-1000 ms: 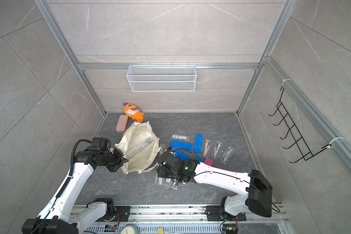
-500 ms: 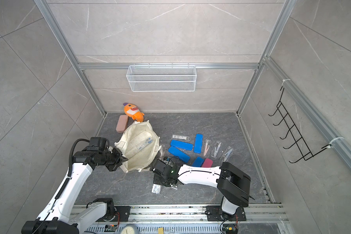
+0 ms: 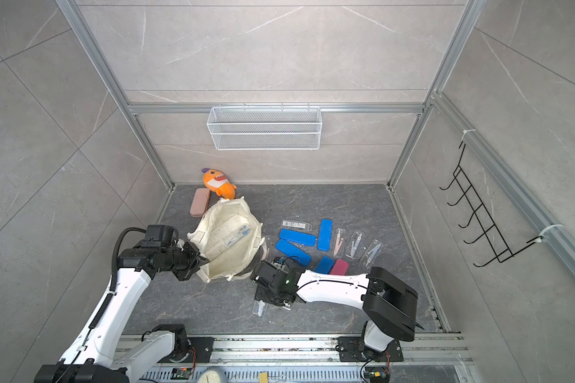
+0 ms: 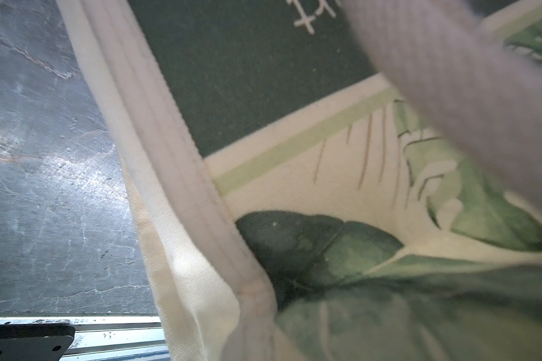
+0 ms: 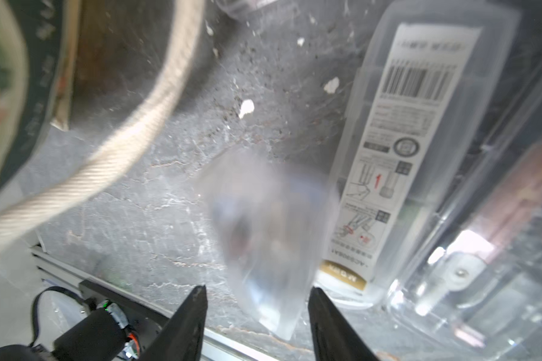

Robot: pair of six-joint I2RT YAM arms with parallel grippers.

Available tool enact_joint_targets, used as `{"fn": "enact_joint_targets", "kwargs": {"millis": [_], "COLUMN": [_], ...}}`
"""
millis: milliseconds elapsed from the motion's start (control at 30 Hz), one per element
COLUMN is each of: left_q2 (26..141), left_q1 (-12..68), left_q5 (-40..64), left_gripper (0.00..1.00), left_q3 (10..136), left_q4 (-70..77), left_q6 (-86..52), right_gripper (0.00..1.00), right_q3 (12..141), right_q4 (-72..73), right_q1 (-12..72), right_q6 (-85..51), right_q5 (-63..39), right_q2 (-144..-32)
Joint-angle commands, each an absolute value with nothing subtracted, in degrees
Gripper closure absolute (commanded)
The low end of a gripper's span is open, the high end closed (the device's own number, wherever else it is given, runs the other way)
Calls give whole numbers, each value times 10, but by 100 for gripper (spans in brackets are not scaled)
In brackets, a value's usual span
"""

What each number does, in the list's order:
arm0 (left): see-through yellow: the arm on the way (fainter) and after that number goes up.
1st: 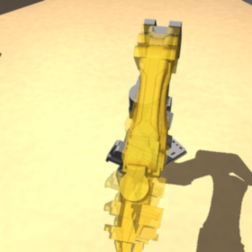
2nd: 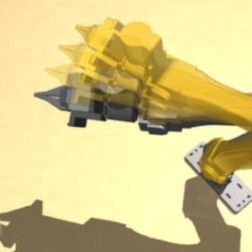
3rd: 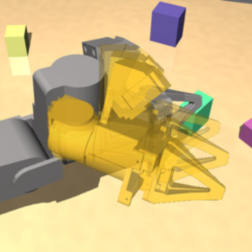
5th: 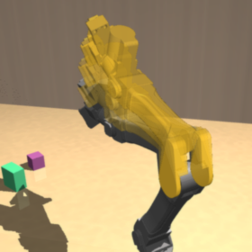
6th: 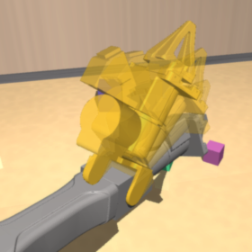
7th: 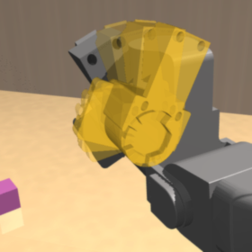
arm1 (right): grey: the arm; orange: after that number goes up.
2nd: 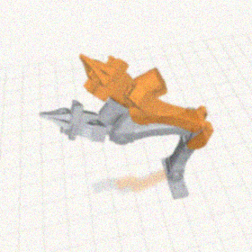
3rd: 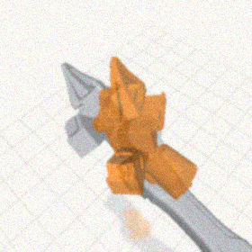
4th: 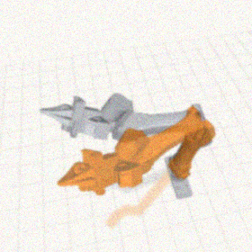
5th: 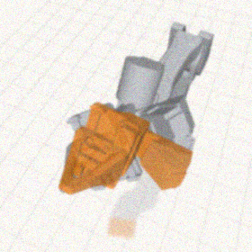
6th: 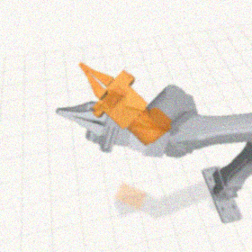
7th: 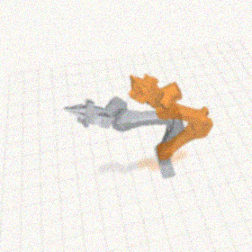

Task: Take out the compass set from the canvas bag
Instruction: Place the compass set at the center of the board, then pick up the compass set from the canvas bag.

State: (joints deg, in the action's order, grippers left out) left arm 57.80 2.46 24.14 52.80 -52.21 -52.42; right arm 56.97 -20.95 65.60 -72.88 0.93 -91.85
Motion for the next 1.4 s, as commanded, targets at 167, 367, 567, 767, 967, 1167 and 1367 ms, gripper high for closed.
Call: {"fn": "enact_joint_targets", "kwargs": {"millis": [167, 367, 567, 767, 967, 1167, 1367], "left_q2": [564, 558, 535, 506, 480, 469, 461], "left_q1": [21, 21, 22, 32, 60, 89, 115], "left_q5": [256, 257, 262, 266, 251, 236, 223], "left_gripper": [100, 100, 100, 100, 100, 100, 100], "left_q3": [527, 525, 508, 481, 462, 457, 444], "left_q4": [-527, -533, -536, -541, -541, -541, -541], "left_q6": [-510, -509, -516, -527, -548, -558, -561], "right_gripper": [38, 38, 44, 49, 56, 60, 55], "right_q3": [576, 604, 672, 810, 912, 935, 938], "right_q4": [-237, -307, -373, -370, -309, -258, -191], "right_q1": [656, 656, 662, 699, 702, 659, 612], "right_q6": [-717, -701, -661, -616, -647, -738, -786], "right_q5": [39, 90, 125, 114, 81, 56, 51], "right_q2": [-884, -831, -772, -839, -985, -1098, -1169]}}
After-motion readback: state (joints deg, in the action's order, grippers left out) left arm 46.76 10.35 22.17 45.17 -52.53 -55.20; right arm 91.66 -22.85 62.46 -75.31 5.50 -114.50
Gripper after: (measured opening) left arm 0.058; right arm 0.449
